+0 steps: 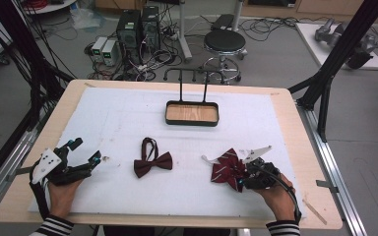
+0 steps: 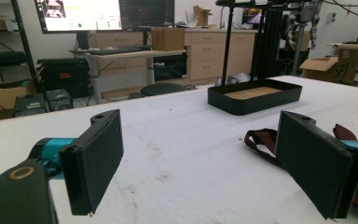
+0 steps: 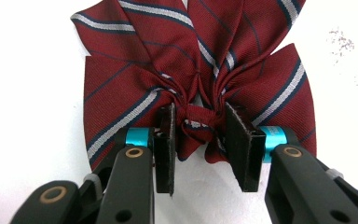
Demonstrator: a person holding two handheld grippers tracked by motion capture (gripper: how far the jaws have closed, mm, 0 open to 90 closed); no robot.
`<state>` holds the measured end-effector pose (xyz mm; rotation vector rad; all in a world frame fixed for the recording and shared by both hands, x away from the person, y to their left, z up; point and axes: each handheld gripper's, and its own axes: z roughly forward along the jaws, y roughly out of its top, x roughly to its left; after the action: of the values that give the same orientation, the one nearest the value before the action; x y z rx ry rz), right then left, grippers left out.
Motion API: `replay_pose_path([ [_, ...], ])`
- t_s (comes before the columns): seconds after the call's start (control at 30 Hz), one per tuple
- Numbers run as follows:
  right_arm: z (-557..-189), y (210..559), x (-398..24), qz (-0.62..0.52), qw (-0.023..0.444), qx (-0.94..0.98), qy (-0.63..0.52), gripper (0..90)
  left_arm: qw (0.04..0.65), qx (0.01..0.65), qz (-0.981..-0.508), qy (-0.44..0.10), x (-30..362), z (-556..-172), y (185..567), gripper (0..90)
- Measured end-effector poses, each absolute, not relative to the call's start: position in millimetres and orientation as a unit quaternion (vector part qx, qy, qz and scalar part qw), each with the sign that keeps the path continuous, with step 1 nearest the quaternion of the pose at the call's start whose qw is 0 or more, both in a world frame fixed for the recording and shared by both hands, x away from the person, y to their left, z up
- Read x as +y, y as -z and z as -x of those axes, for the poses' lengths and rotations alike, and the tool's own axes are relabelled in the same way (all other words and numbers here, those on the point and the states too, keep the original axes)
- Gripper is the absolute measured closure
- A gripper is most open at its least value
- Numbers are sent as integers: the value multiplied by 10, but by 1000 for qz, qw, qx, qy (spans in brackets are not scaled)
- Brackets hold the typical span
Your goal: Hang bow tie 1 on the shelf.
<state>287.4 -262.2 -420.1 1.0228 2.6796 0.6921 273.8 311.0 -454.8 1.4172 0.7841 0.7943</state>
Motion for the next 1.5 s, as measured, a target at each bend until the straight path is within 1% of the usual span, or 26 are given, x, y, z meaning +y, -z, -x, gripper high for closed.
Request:
replay_pose_path([
  [0.37, -2844, 4129, -2577, -335, 141, 895, -259, 663, 619, 341, -617, -346, 3109, -2737, 4548, 159],
  [0.77, -2818, 3910, -2620, -334, 205, 843, -368, 664, 620, 341, -616, -346, 3109, -2738, 4548, 159],
  [1.17, -2854, 3749, -2609, -348, 230, 785, -458, 664, 620, 341, -616, -346, 3109, -2738, 4548, 159],
  [1.5, -2919, 3612, -2528, -354, 271, 744, -497, 663, 620, 341, -616, -346, 3110, -2738, 4548, 159],
])
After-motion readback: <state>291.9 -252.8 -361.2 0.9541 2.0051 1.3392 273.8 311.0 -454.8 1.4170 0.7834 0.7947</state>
